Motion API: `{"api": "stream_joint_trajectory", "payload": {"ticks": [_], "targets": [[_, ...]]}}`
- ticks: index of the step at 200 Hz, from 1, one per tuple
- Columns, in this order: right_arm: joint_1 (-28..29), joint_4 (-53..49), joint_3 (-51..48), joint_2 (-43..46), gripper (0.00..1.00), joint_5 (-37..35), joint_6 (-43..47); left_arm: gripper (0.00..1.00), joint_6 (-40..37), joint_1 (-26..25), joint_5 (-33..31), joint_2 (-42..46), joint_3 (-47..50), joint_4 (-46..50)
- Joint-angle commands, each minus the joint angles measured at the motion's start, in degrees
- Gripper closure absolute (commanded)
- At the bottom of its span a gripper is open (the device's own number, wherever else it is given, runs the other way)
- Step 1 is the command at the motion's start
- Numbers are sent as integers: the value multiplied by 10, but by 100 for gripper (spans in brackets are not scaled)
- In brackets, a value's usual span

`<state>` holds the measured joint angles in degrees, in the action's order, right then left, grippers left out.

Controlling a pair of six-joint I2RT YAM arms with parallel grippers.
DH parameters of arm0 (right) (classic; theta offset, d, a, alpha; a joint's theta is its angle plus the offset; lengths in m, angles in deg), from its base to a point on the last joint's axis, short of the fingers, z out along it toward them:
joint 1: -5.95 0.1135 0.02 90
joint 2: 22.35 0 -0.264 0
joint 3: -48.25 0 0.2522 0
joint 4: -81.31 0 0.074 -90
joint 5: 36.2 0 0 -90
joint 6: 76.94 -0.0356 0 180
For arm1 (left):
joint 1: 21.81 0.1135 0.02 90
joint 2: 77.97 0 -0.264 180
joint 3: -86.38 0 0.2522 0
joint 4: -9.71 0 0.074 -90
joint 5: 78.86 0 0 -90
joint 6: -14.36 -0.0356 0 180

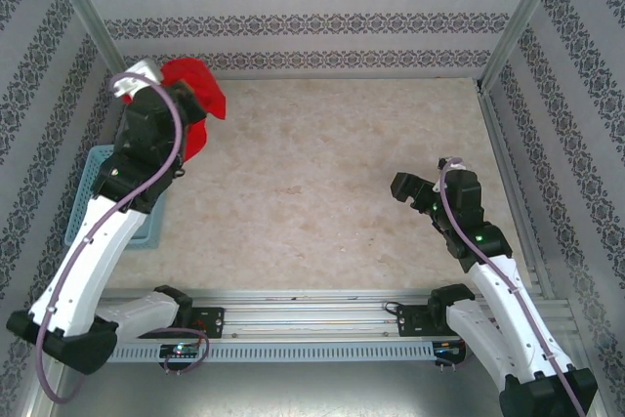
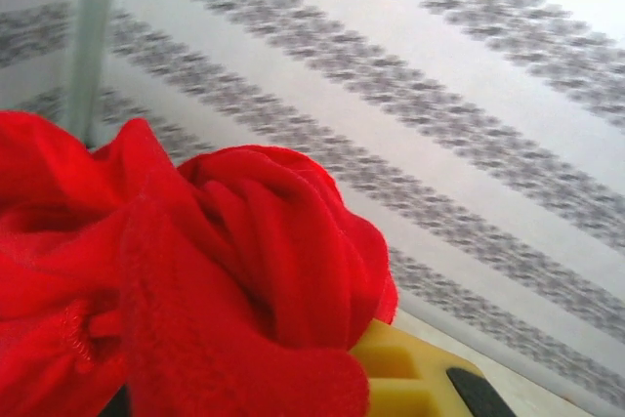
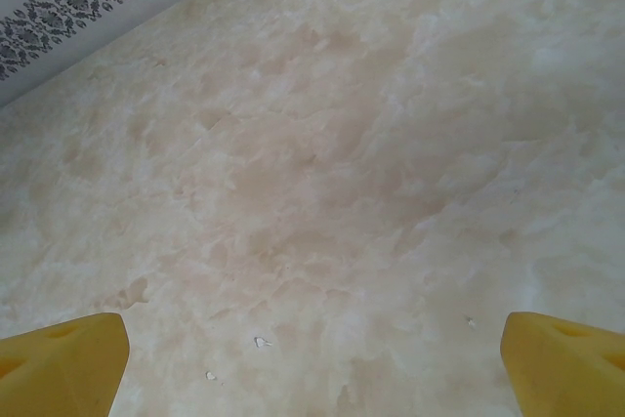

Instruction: Fold the inside-out t-shirt

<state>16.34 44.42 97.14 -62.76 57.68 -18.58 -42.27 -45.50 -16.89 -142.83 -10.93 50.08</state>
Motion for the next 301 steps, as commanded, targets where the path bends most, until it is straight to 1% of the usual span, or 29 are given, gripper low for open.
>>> {"api": "stream_joint_trajectory", "payload": {"ticks": [1, 30, 53, 64, 92, 114, 122, 131, 136, 148, 157, 171, 188, 202, 216, 233, 256, 269, 277, 301], "targets": [[9, -13, -2, 6, 2, -11, -7, 100, -63, -72, -14, -47, -27, -45], [10, -19, 3, 7, 2, -13, -4, 100, -51, -150, -4, -123, -36, -63], [11, -20, 0, 7, 2, -15, -4, 100, -34, -196, 22, -196, -45, -69], [11, -20, -2, 7, 2, -14, -5, 100, -19, -211, 31, -231, -51, -64], [12, -16, -11, 6, 2, -13, -9, 100, 9, -232, 81, -301, -52, -72], [13, -12, -17, 2, 2, -13, -12, 100, 21, -237, 117, -340, -52, -62], [13, -10, -19, 1, 2, -12, -13, 93, 23, -237, 124, -346, -48, -56], [13, -9, -20, -2, 2, -10, -14, 81, 23, -237, 123, -348, -38, -45], [14, -8, -20, -3, 2, -9, -14, 72, 21, -237, 119, -344, -30, -39], [16, -6, -21, -8, 2, -6, -12, 44, 16, -236, 106, -326, -4, -31], [18, -5, -21, -13, 2, -5, -11, 32, 9, -234, 98, -301, 23, -33], [23, -1, -18, -24, 2, -4, -9, 19, 2, -228, 90, -256, 77, -43], [35, 4, -10, -45, 2, -1, -7, 12, -5, -211, 117, -198, 147, -62], [50, 7, -2, -65, 2, -6, -5, 10, -6, -204, 138, -159, 201, -76], [66, 18, 2, -86, 2, -13, -5, 8, -9, -203, 160, -142, 239, -88], [87, 36, 7, -123, 2, -14, -12, 8, -2, -203, 184, -149, 267, -101], [122, 57, 24, -189, 2, -22, -20, 10, 14, -201, 191, -179, 278, -117], [137, 69, 35, -226, 2, -27, -28, 12, 19, -191, 194, -198, 279, -127], [144, 80, 42, -254, 2, -23, -32, 14, 25, -176, 205, -212, 280, -135], [169, 104, 73, -331, 3, -16, -37, 25, 49, -128, 277, -254, 283, -170]]}}
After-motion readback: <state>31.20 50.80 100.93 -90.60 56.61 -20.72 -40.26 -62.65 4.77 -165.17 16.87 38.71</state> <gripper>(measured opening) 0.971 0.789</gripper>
